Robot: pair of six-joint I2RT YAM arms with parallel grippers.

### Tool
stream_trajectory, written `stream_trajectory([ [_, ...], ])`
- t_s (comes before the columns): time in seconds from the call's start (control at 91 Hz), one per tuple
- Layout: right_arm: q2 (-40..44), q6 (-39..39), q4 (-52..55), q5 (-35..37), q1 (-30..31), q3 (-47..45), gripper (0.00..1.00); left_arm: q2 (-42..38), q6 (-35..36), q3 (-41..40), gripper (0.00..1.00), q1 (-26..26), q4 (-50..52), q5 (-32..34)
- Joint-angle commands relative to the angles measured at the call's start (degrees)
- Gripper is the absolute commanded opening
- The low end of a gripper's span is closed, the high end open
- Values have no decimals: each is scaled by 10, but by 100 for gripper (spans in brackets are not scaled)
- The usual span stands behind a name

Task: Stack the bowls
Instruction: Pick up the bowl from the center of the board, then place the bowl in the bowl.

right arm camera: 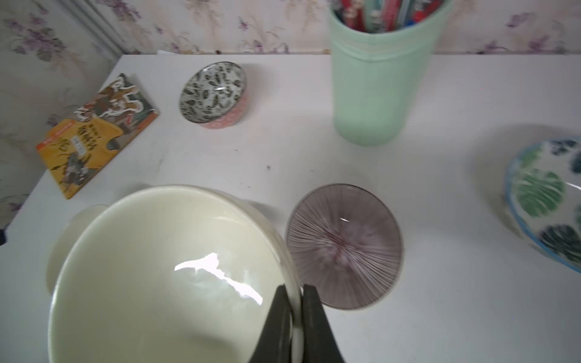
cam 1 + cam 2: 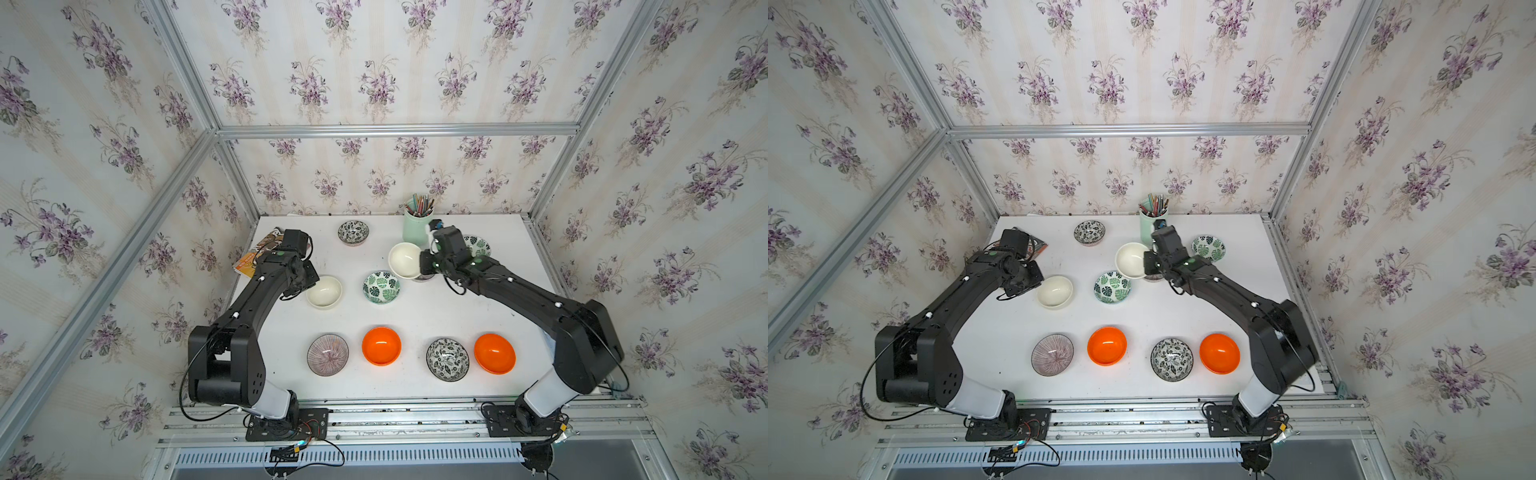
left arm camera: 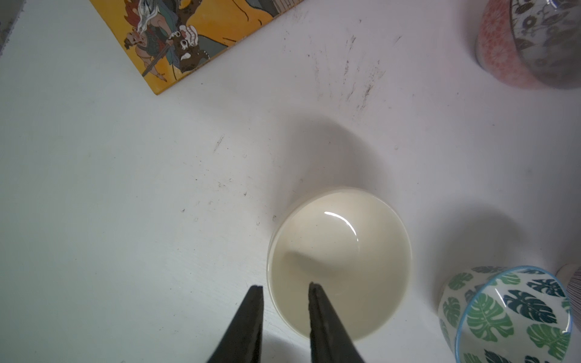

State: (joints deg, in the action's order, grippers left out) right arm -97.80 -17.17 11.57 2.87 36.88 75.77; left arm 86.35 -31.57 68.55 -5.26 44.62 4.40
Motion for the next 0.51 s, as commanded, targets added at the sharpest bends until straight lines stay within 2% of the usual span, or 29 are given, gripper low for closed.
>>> stream_trajectory([
  [0.0, -78, 21, 8, -8, 35, 99, 2, -17, -6, 8, 31, 4, 0, -14],
  [0.099, -157, 27, 20, -14, 66, 192, 1, -27, -7, 7, 31, 16, 4, -17],
  [0.231, -224, 32, 32, -19, 104, 277, 2, -30, -18, 0, 31, 32, 5, -20],
  [0.495, -296, 30, 39, -28, 133, 355, 2, -78, -53, -40, 32, 60, -18, -13],
])
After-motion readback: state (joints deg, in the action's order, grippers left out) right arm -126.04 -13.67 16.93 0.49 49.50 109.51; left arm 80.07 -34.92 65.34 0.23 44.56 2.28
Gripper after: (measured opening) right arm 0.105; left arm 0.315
